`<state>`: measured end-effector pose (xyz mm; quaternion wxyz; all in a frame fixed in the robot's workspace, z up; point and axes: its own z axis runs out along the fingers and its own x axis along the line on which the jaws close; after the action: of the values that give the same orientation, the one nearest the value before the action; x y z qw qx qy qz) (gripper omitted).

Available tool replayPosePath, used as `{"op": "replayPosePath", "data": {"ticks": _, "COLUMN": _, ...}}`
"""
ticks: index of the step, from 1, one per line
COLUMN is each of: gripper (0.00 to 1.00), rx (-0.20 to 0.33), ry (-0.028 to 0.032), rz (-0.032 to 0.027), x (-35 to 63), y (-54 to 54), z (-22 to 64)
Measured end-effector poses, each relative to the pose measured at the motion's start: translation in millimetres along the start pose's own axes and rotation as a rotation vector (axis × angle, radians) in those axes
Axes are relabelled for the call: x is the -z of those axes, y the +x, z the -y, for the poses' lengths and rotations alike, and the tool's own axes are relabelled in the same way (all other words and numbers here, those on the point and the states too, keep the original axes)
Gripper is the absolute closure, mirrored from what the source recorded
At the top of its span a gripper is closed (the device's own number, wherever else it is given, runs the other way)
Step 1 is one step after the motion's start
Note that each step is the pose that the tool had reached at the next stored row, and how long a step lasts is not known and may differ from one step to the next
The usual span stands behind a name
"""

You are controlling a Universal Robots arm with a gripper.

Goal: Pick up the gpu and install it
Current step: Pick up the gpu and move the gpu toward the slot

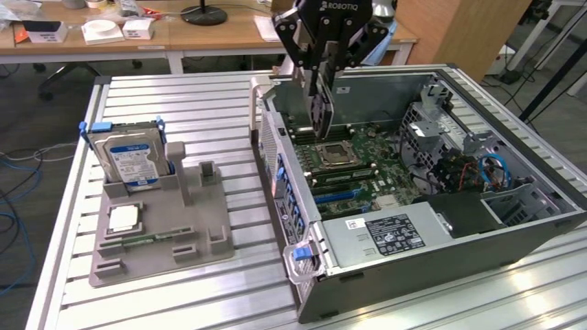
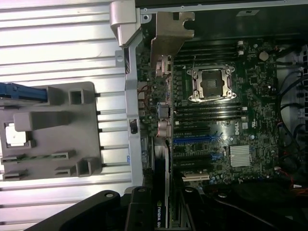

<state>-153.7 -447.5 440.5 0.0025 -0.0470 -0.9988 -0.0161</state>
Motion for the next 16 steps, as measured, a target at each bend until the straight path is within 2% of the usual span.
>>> {"op": "replayPosePath", "data": {"ticks": 16, "gripper": 0.74, "rx": 0.000, "ry": 0.0000, "rz": 0.0000, "x": -0.7, "y": -13.1, "z": -1.2}}
